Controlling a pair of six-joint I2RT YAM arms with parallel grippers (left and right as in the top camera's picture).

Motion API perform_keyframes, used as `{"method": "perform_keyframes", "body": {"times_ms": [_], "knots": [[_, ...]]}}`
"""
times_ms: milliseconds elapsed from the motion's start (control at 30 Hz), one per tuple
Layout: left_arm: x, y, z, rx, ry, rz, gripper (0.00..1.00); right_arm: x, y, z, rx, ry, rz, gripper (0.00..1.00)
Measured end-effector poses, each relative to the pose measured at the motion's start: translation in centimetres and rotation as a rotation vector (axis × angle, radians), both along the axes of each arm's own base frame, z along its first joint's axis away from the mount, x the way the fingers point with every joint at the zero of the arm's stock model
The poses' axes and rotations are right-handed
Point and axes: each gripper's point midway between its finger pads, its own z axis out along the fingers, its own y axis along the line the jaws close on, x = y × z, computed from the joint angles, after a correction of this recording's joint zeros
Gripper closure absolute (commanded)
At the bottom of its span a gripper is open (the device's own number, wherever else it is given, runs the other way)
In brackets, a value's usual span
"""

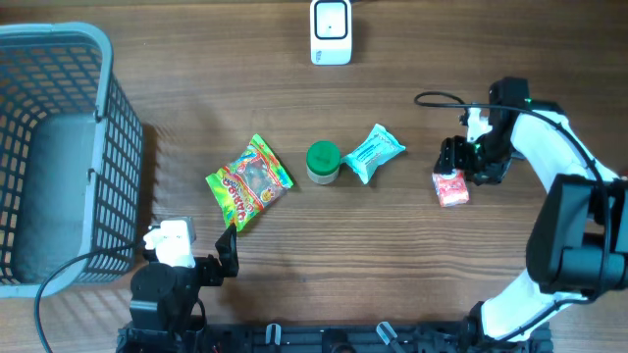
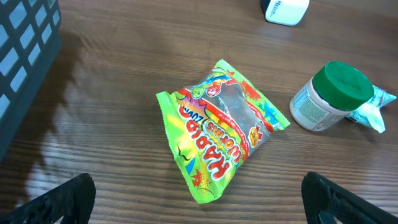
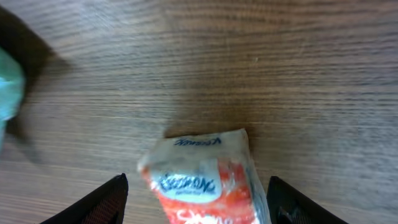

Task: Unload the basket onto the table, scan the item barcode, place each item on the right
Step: 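Lift the tissue pack and hold it under the scanner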

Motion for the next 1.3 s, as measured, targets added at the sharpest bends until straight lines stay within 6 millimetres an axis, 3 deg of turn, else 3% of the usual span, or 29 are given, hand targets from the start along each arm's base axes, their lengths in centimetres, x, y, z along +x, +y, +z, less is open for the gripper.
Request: {"method": "perform_keyframes", "body": {"times_ms": [100, 233, 400, 500, 600, 700, 933, 1067, 1200, 1300], "knots": [[0.0, 0.0, 0.0, 0.000, 0.000, 0.000, 0.00, -0.2, -0.1, -1.1, -0.004, 0.029, 0.001, 0.37], [0.0, 0.0, 0.0, 0.000, 0.000, 0.000, 0.00, -0.2, -0.1, -1.3, -0.007, 0.030, 0.010, 0.73], [0.0, 0.0, 0.0, 0.000, 0.000, 0.000, 0.00, -0.5, 0.6, -0.8, 0.043, 0.047, 0.009, 0.96], [0.0, 0.0, 0.0, 0.000, 0.000, 0.000, 0.00, -0.9, 2.2, 0.8, 0.143, 0.086, 0.006, 0.96], [0.0, 0.0, 0.0, 0.000, 0.000, 0.000, 0.00, 0.4, 5.5, 4.5, 0.367, 0.028, 0.066, 0.96], [0.0, 0.0, 0.0, 0.000, 0.000, 0.000, 0.00, 0.1, 10.1, 9.5, 0.741, -0.080, 0.185, 0.96], [0.0, 0.0, 0.0, 0.000, 0.000, 0.000, 0.00, 1.7, 13.8, 17.1, 1.181, -0.387, 0.269, 0.96], [0.0, 0.0, 0.0, 0.000, 0.000, 0.000, 0.00, 1.3, 15.9, 18.7, 1.279, -0.427, 0.315, 0.96], [0.0, 0.0, 0.0, 0.000, 0.000, 0.000, 0.00, 0.8, 17.6, 18.9, 1.299, -0.437, 0.385, 0.95], [0.0, 0.0, 0.0, 0.000, 0.000, 0.000, 0.00, 0.7, 17.8, 18.9, 1.299, -0.439, 0.392, 0.96]]}}
